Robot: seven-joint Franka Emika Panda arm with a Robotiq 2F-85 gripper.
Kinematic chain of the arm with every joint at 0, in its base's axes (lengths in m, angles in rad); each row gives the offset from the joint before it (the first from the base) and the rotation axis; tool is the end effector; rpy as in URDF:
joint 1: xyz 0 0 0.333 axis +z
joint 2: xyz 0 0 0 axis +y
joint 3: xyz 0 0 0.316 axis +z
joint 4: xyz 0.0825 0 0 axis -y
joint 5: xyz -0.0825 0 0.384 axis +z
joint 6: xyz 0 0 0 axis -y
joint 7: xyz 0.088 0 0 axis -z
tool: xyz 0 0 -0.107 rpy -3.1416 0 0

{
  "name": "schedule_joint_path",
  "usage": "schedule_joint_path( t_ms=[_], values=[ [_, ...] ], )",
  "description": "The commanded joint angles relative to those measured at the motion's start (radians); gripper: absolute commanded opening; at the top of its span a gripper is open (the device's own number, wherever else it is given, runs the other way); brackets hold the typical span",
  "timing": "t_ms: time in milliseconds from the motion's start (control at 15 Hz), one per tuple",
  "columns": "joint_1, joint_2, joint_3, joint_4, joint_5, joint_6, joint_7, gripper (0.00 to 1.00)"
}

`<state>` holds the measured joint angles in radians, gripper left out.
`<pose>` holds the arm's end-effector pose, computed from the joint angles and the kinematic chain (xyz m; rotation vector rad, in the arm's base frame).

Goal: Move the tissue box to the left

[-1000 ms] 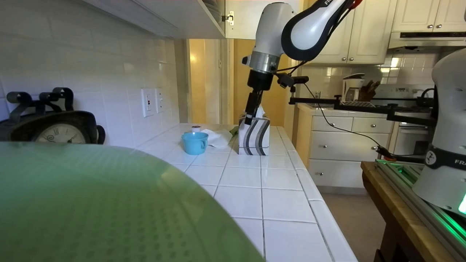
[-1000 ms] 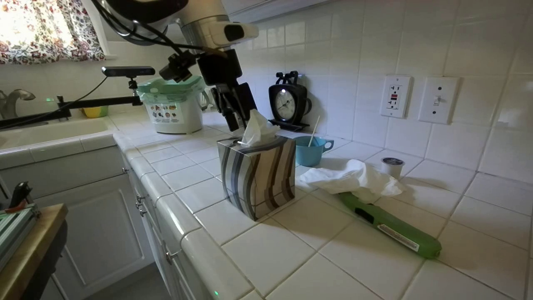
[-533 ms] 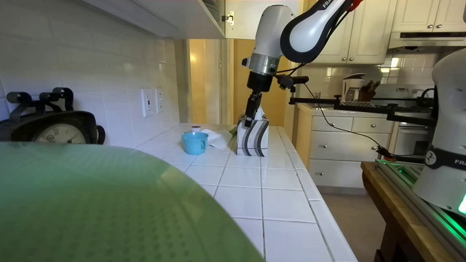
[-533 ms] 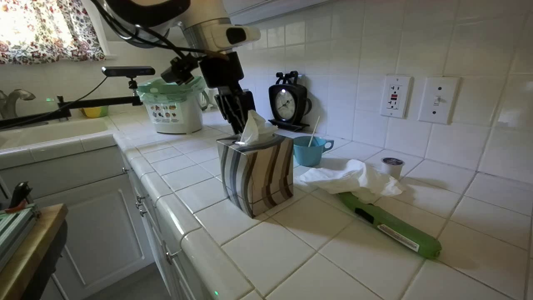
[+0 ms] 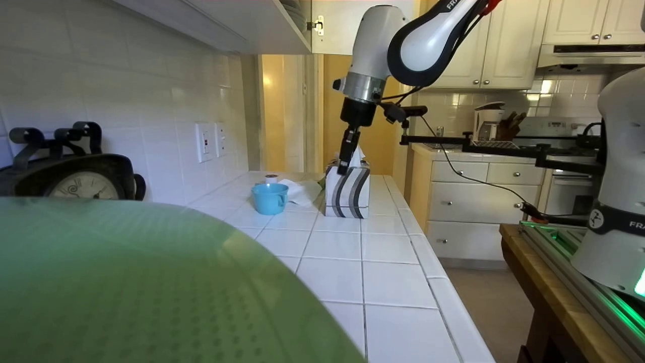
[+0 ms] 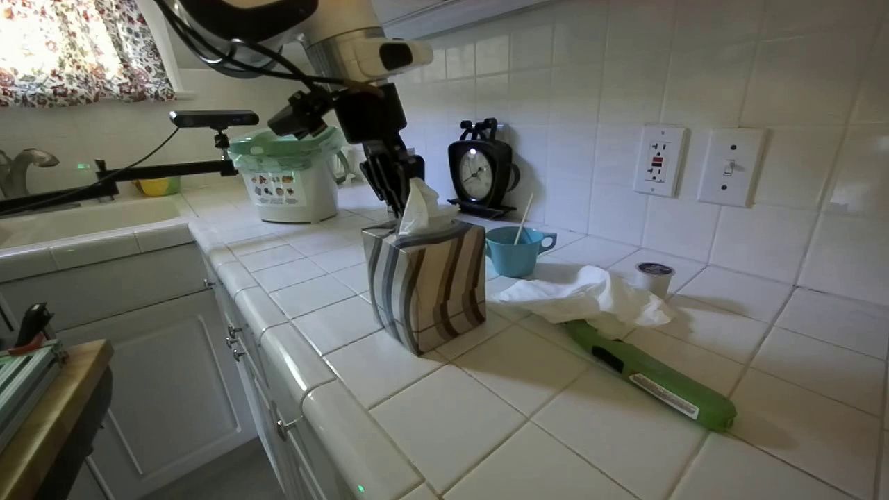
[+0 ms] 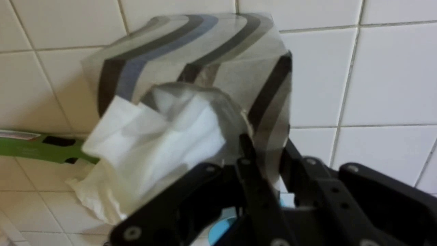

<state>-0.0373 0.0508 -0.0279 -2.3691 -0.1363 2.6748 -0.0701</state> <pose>0.5251 -0.0301 0.3291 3.0181 0.1798 0.3778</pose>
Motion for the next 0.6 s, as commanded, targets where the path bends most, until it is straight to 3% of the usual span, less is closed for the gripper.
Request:
schedule_joint_path(
  t_ms=[0, 267, 533],
  values=[
    [0.013, -0.028, 0.027, -0.018, 0.046, 0.007, -0.173, 0.05],
    [0.036, -0.051, 0.058, -0.013, 0.040, 0.005, -0.319, 0.05],
    [0.072, -0.097, 0.082, -0.028, 0.137, 0.001, -0.521, 0.05]
  ],
)
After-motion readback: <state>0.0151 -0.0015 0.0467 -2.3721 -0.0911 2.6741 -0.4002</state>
